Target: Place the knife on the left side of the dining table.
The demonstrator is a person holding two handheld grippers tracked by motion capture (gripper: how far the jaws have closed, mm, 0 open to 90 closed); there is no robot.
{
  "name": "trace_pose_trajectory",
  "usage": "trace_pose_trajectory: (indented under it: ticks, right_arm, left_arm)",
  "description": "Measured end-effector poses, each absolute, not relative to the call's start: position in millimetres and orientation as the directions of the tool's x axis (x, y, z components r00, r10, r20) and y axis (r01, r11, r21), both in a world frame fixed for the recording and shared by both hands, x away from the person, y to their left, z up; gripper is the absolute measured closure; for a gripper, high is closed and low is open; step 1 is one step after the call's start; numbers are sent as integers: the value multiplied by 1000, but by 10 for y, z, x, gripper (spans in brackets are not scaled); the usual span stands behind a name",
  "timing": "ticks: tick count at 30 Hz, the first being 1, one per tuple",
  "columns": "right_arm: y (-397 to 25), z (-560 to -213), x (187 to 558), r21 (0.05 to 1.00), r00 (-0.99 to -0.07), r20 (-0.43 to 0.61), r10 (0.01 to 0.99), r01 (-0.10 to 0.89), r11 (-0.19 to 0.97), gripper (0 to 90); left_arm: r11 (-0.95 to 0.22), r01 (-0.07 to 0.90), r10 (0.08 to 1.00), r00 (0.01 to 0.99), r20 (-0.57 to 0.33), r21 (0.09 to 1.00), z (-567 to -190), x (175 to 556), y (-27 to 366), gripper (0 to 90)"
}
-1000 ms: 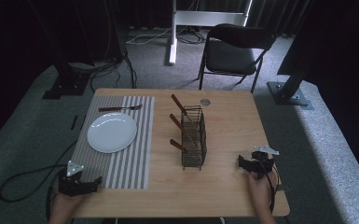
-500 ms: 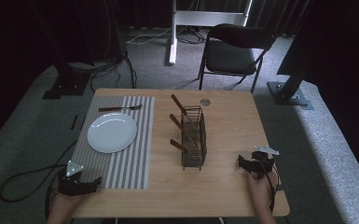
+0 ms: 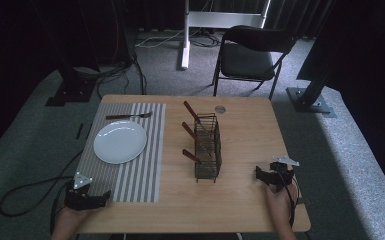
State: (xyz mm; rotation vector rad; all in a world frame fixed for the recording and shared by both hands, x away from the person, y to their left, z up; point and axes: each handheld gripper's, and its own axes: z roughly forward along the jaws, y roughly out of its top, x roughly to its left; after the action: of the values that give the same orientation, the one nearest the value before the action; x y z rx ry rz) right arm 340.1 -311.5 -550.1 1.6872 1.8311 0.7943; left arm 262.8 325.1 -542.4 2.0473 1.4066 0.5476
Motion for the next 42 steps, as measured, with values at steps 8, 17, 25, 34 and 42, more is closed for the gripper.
trace_pose_trajectory:
  ticks: [8, 17, 25, 34, 42]
  right_arm:
    - [-3115, -5501, 3401, 722, -87, 13, 996, 690, 51, 115]
    - [-3115, -5501, 3401, 722, -87, 13, 996, 690, 51, 115]
    - [-3115, -5501, 3401, 722, -87, 13, 996, 690, 51, 115]
    - [-3115, -5501, 3401, 722, -87, 13, 996, 690, 51, 115]
    - [-3115, -5501, 3401, 722, -87, 13, 996, 690, 51, 115]
  left_arm:
    - [-324, 666, 908, 418, 24, 672, -5322, 2641, 3031, 38]
    - [-359, 629, 871, 491, 6, 690, -5149, 2668, 2738, 39]
    - [-362, 609, 850, 527, -19, 706, -5050, 2729, 2525, 51]
    - [-403, 566, 808, 589, -11, 719, -4927, 2782, 2297, 62]
    - [-426, 532, 778, 629, -5, 732, -4825, 2882, 2133, 62]
